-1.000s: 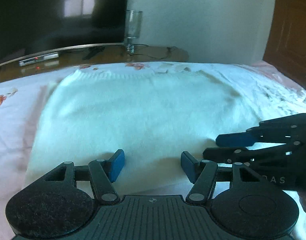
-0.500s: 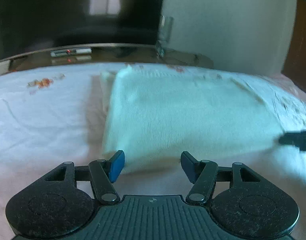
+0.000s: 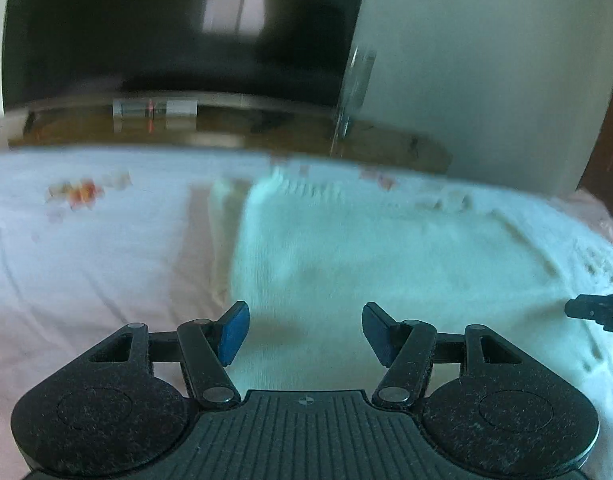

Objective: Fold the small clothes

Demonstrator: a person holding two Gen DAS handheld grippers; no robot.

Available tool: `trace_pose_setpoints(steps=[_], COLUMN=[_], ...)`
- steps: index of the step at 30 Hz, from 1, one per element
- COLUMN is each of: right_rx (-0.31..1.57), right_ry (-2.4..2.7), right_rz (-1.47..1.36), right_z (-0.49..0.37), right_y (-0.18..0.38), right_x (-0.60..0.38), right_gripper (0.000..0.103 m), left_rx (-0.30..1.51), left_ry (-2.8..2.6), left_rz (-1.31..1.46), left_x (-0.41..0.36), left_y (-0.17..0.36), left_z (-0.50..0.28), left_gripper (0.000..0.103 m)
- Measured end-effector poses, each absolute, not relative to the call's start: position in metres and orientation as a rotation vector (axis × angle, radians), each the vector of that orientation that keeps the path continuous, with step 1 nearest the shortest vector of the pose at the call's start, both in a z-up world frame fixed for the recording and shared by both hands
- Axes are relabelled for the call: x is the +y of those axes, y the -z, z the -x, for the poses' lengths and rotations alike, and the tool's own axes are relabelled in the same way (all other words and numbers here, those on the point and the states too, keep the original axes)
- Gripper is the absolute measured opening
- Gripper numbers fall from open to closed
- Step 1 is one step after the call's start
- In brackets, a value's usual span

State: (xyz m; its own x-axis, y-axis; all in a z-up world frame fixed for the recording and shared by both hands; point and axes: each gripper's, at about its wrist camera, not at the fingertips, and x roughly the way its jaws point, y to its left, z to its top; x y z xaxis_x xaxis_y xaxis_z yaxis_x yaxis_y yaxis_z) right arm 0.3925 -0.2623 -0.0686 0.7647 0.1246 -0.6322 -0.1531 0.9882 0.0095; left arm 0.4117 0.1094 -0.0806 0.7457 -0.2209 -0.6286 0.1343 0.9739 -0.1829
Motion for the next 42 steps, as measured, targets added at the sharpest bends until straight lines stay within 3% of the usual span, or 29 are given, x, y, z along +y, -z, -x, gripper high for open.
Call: trace_pose_setpoints(steps=[4, 7, 10, 12, 17, 22, 27, 30, 34, 36, 39, 40, 41, 42], right_rx=[0.787, 0.701, 0.694, 0.802, 0.77, 0.704, 0.73, 0.724, 0.766, 0.776, 0.689, 0.684, 0.686, 0.685], right_ry=[-0.146, -0.131, -0.131, -0.128, -0.132, -0.212, -0.223, -0.168, -0.133, -0.116, -0.141, -0.16, -0.183, -0.194], right_rz=[0.028, 0.022, 0.03, 0.04, -0.005, 0.056, 0.133, 0.125, -0.003, 0.02, -0.017, -0.056, -0.1, -0.118], right_z=[-0.408, -0.407, -0.426, -0.442, -0.414, -0.35, -0.343, -0.343, -0.346, -0.347, -0.326, -0.321, -0.317, -0.313], right_y=[0.086, 0.069, 0.07, 0.09, 0.076, 0.067, 0.086, 0.088, 0.09, 0.086, 0.062, 0.056, 0.051, 0.046], right_x=[-0.276, -0.276, -0.273, -0.274, -0.288, -0.275, -0.262, -0.272, -0.286, -0.278, -0.274, -0.276, -0.276, -0.276], right_gripper=[0.035, 0.036, 0.036, 0.039, 0.038, 0.039, 0.038, 0.043, 0.046, 0.039, 0.038, 0.032, 0.017, 0.013], left_rx=[0.717, 0.61, 0.714, 0.697, 0.625, 0.688, 0.692, 0.699, 0.722, 0.71, 0.701, 0.706, 0.714, 0.726], left_ry=[0.207, 0.198, 0.172, 0.181, 0.14, 0.073, 0.033, -0.011, -0.045, -0.028, 0.06, 0.084, 0.104, 0.112], left_rz=[0.108, 0.17, 0.14, 0.071, 0.058, 0.032, 0.08, 0.09, 0.118, 0.152, 0.35, 0.439, 0.536, 0.648], left_x=[0.108, 0.112, 0.108, 0.103, 0.122, 0.142, 0.152, 0.163, 0.173, 0.169, 0.165, 0.164, 0.163, 0.161], left_y=[0.084, 0.073, 0.089, 0.094, 0.07, 0.09, 0.094, 0.091, 0.089, 0.077, 0.065, 0.067, 0.072, 0.081], left_z=[-0.416, -0.415, -0.432, -0.427, -0.384, -0.349, -0.348, -0.341, -0.34, -0.336, -0.316, -0.308, -0.3, -0.292], left_gripper=[0.063, 0.063, 0.063, 0.063, 0.063, 0.063, 0.063, 0.063, 0.063, 0.063, 0.063, 0.062, 0.062, 0.062])
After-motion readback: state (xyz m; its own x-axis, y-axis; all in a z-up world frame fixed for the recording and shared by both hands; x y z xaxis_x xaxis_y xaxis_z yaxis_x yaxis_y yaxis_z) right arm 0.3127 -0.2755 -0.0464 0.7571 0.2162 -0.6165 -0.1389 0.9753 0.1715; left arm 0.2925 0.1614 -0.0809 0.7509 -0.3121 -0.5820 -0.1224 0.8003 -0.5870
